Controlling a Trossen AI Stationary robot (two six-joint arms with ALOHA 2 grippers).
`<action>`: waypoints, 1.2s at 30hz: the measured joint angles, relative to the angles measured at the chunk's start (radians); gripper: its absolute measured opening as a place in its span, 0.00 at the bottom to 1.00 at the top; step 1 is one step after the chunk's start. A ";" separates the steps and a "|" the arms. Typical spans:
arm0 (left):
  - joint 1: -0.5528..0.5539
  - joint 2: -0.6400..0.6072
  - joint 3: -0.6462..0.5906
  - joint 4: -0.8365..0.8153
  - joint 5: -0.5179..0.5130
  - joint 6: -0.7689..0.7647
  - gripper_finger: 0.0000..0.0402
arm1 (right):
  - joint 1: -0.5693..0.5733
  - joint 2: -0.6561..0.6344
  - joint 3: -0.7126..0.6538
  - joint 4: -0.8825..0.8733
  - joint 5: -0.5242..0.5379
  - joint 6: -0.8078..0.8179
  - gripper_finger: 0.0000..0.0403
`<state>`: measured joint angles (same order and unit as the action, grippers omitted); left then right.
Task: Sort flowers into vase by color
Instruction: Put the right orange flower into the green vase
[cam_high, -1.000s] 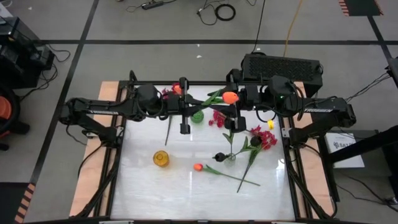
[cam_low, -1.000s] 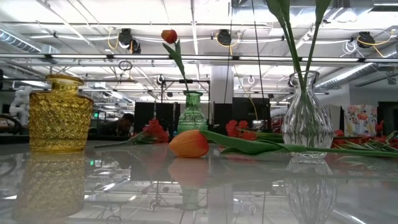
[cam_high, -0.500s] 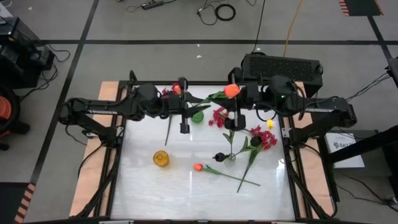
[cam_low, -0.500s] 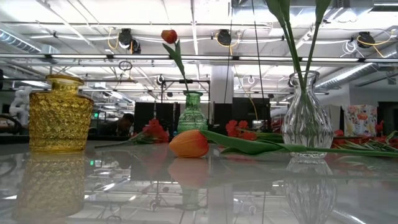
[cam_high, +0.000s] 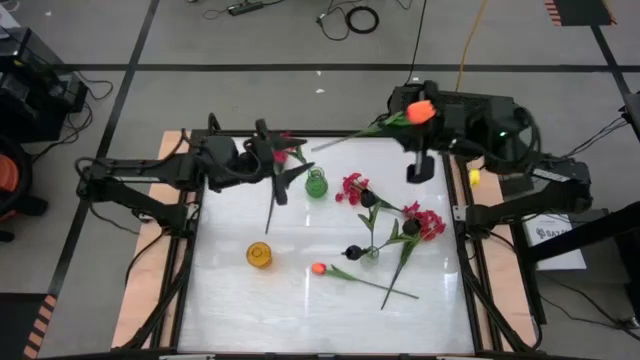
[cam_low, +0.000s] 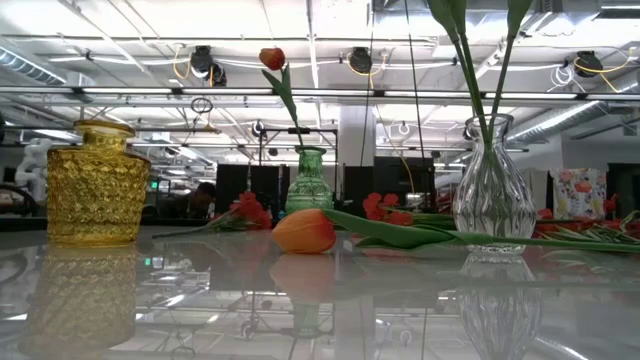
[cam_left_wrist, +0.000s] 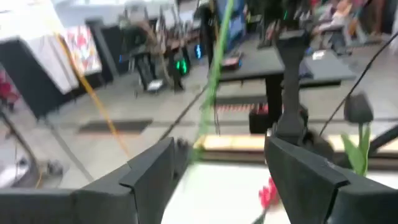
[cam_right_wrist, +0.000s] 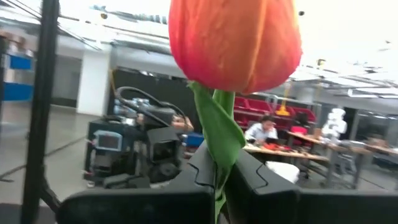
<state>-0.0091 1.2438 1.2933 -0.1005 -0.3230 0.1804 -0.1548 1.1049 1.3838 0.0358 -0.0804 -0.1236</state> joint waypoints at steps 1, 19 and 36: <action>-0.001 -0.007 0.000 -0.038 -0.004 -0.022 0.64 | -0.016 -0.012 0.000 -0.020 -0.003 0.000 0.01; -0.079 -0.007 -0.064 -0.150 -0.021 -0.145 0.64 | -0.128 -0.056 0.000 -0.247 -0.081 0.044 0.01; -0.098 0.024 -0.065 -0.112 -0.023 -0.130 0.64 | -0.128 -0.085 0.000 -0.316 -0.050 0.053 0.01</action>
<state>-0.1074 1.2673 1.2282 -0.2123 -0.3458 0.0500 -0.2825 1.0197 1.3838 -0.2802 -0.1303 -0.0701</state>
